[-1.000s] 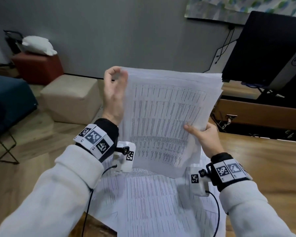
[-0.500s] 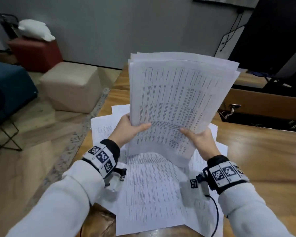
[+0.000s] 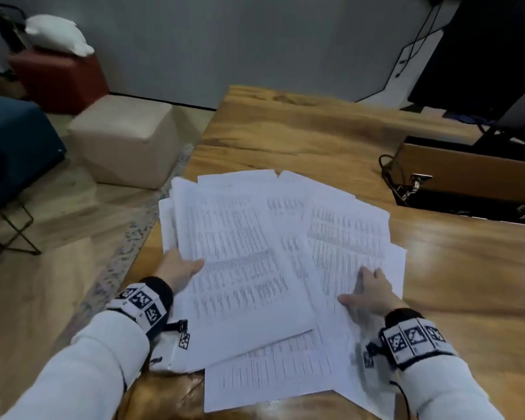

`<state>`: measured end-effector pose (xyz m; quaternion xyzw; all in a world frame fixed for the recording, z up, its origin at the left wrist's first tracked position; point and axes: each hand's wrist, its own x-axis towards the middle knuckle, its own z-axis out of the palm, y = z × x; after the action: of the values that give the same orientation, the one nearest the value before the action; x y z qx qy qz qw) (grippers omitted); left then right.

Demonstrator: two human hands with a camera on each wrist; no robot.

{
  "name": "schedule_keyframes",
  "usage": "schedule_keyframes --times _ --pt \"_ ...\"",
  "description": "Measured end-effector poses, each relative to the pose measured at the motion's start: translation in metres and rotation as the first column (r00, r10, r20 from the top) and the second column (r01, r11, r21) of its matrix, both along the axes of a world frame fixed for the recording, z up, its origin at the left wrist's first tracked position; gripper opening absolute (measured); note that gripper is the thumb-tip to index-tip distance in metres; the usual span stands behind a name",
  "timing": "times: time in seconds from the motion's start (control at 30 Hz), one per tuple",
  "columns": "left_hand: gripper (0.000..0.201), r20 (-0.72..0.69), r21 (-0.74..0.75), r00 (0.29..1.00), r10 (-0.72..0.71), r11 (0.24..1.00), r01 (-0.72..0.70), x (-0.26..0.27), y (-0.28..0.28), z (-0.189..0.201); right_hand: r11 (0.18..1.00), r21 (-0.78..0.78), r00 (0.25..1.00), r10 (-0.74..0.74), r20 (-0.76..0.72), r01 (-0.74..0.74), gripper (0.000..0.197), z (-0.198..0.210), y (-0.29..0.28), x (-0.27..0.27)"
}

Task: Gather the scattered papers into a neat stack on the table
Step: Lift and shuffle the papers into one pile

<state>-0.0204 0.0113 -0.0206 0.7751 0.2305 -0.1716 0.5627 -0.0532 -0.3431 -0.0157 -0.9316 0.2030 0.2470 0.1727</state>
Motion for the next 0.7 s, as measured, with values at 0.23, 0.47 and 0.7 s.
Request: schedule_keyframes --times 0.23,0.47,0.7 --pt "0.035 -0.060 0.001 0.984 -0.170 0.985 0.170 -0.003 -0.026 0.021 0.997 -0.051 0.995 0.065 0.075 -0.061 0.076 -0.006 0.030 0.009" --pt "0.012 0.004 -0.069 0.978 -0.206 0.976 0.206 -0.016 -0.047 0.011 0.999 0.047 0.962 -0.022 0.271 0.010 0.052 -0.001 0.014 0.014" --pt "0.036 0.068 -0.173 0.998 -0.009 0.985 0.020 0.000 -0.034 0.024 0.998 -0.029 0.997 0.059 0.057 -0.057 0.073 -0.011 0.007 0.012"
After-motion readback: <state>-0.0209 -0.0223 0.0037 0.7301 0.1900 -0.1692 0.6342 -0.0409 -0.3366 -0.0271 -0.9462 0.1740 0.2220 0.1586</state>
